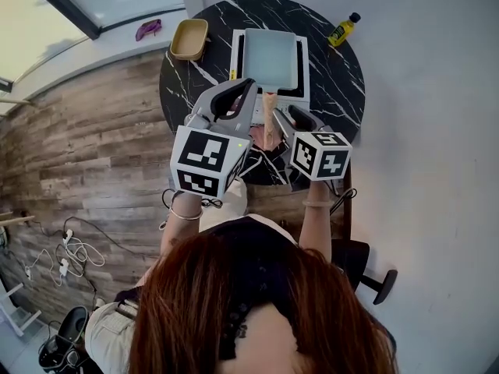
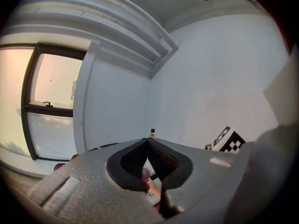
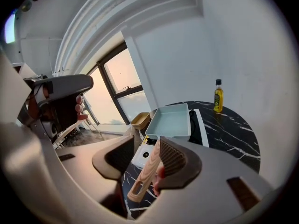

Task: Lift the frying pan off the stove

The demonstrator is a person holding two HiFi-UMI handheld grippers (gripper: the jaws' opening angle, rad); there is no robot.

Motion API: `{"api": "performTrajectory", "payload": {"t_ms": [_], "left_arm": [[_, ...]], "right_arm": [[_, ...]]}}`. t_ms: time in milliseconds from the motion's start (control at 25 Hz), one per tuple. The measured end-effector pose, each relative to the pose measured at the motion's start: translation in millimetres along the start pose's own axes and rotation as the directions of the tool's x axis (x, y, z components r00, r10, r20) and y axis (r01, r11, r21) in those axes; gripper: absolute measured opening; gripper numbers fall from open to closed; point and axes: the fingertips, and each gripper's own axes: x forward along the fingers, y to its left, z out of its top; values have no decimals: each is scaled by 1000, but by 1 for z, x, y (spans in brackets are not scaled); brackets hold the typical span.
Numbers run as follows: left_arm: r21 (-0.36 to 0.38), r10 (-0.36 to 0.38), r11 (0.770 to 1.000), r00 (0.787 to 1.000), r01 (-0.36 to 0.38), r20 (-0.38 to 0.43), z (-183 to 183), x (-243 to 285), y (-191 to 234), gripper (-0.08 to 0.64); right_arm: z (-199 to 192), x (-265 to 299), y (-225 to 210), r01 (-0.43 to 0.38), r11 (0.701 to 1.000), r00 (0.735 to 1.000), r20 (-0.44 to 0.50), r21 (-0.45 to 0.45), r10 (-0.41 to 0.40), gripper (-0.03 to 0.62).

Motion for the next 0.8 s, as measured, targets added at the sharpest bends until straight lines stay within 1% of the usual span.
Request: {"api": "performTrajectory", "payload": {"t_ms": [200,360,600,800], "left_arm": [[-8,-6,1000,1000,6,-10,-5,15,10,14],[-7,-8,1000,1000,8,-13,-5,24,17,14],[-11,-25,1000,999,25,-20,-6,37,19,14],[-17,-20,1000,999,20,-34,-8,48,18,14]], "right_arm": [[-8,18,-7,-22,999,999,-43,43,24,200],[-12,28,-12,-40,994,997,-65,106,47,216],[-24,36,-18,-74,971,992,-80,227,95,235],[-31,43,-23,-98,959,987,-100,266,129,239]]}}
